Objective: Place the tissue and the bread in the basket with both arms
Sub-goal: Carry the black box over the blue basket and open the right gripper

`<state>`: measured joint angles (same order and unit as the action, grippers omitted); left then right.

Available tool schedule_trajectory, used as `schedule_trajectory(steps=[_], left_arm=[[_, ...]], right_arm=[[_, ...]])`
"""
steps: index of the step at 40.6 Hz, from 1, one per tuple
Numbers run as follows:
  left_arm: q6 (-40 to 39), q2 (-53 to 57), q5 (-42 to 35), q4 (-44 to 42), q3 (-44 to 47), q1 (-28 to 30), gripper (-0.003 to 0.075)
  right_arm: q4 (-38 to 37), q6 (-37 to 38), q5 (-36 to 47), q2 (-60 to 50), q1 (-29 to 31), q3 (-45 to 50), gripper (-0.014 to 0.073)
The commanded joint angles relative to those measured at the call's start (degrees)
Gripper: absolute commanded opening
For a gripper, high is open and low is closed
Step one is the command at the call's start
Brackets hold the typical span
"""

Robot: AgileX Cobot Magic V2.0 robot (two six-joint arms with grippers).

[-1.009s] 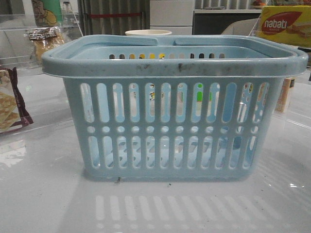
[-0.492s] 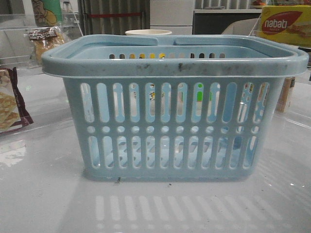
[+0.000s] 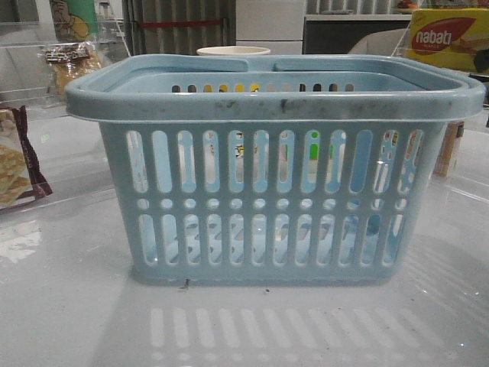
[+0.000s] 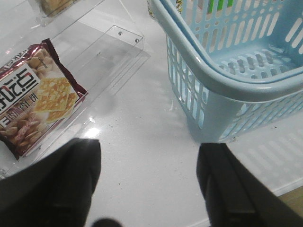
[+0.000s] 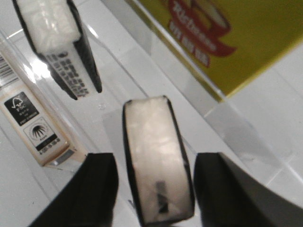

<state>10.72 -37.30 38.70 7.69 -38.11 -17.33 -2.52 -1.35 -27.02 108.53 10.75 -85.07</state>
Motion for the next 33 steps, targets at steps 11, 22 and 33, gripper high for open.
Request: schedule_trajectory(steps=[11,22,33], left_arm=[[0.19,-0.32,-4.11,0.81,-1.55,-0.38,0.0488],[0.19,-0.32,-4.11,0.81,-1.55,-0.38,0.0488],[0.19,-0.32,-4.11,0.81,-1.55,-0.38,0.0488]], right_arm=[[-1.03,-0.06,3.39,-6.09,0.22,-2.2,0.0181],[-1.03,-0.06,-2.87,-18.47,-3.08,-2.2,0.0181],[-0.99,-0.06,-10.68,-30.02,-14.74,-2.2,0.0181]])
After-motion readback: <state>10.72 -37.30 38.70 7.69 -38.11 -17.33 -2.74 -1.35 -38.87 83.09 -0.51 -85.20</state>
